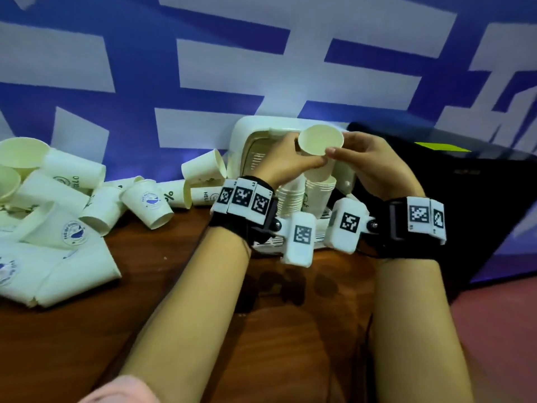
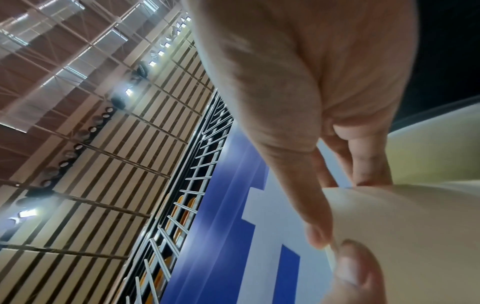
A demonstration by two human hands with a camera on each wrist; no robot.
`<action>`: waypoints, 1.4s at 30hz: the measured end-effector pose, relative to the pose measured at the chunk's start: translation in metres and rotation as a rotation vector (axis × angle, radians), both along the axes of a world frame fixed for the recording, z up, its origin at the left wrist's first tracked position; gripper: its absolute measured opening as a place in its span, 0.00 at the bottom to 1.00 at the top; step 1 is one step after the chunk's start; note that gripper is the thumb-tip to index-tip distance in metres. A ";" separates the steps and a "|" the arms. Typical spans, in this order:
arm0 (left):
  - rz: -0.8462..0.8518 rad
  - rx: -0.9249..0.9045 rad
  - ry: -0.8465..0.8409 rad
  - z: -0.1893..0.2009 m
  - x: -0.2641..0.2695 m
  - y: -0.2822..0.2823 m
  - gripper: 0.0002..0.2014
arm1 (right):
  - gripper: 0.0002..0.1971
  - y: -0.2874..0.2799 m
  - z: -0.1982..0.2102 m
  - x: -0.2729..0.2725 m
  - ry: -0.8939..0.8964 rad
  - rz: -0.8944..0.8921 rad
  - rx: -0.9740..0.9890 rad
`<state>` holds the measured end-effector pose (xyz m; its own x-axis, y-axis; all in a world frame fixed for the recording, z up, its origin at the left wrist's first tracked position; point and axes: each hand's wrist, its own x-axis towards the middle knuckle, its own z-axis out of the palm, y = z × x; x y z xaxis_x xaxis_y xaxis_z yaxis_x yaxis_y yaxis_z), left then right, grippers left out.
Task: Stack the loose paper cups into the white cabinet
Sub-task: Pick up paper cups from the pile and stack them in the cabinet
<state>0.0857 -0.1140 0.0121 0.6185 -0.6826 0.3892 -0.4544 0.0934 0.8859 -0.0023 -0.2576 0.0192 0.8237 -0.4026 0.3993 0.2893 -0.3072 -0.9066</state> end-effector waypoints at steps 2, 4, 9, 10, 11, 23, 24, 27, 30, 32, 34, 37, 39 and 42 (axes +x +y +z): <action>-0.012 -0.002 0.026 -0.004 0.001 -0.010 0.17 | 0.27 -0.007 -0.004 -0.004 0.006 0.001 0.018; -0.012 0.024 0.053 -0.008 0.002 -0.017 0.20 | 0.26 -0.015 -0.008 -0.004 0.040 -0.001 0.005; 0.031 0.046 0.023 -0.019 0.015 -0.025 0.33 | 0.29 -0.024 -0.017 0.001 0.146 -0.009 -0.042; 0.027 0.041 0.019 -0.021 0.019 -0.026 0.34 | 0.29 -0.022 -0.019 0.002 0.120 -0.007 -0.027; 0.015 0.030 0.029 -0.023 0.021 -0.027 0.33 | 0.29 -0.021 -0.021 0.003 0.091 -0.013 -0.018; -0.075 -0.067 0.133 -0.041 0.023 -0.049 0.19 | 0.14 -0.035 -0.043 0.022 0.012 -0.264 -0.020; -0.056 -0.060 0.123 -0.042 0.025 -0.049 0.18 | 0.14 -0.035 -0.044 0.022 0.020 -0.260 -0.010; -0.028 -0.028 0.092 -0.045 0.026 -0.051 0.19 | 0.14 -0.032 -0.047 0.024 0.030 -0.243 0.047; -0.045 0.001 0.064 -0.044 0.024 -0.050 0.20 | 0.14 -0.030 -0.046 0.025 0.045 -0.254 0.085; -0.045 0.025 0.031 -0.043 0.023 -0.050 0.21 | 0.12 -0.029 -0.045 0.024 0.057 -0.268 0.108; -0.048 0.046 0.027 -0.042 0.022 -0.050 0.23 | 0.11 -0.028 -0.043 0.023 0.070 -0.278 0.129; -0.065 0.080 0.017 -0.042 0.021 -0.050 0.27 | 0.10 -0.028 -0.042 0.023 0.121 -0.307 0.138; -0.082 0.111 -0.019 -0.042 0.020 -0.049 0.29 | 0.11 -0.028 -0.044 0.024 0.161 -0.328 0.146; -0.079 0.143 -0.042 -0.044 0.020 -0.049 0.29 | 0.13 -0.026 -0.044 0.026 0.210 -0.346 0.189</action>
<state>0.1058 -0.1631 -0.0316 0.5456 -0.7790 0.3090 -0.4878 0.0047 0.8730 0.0240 -0.2834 -0.0248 0.6828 -0.7188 0.1305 0.0017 -0.1771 -0.9842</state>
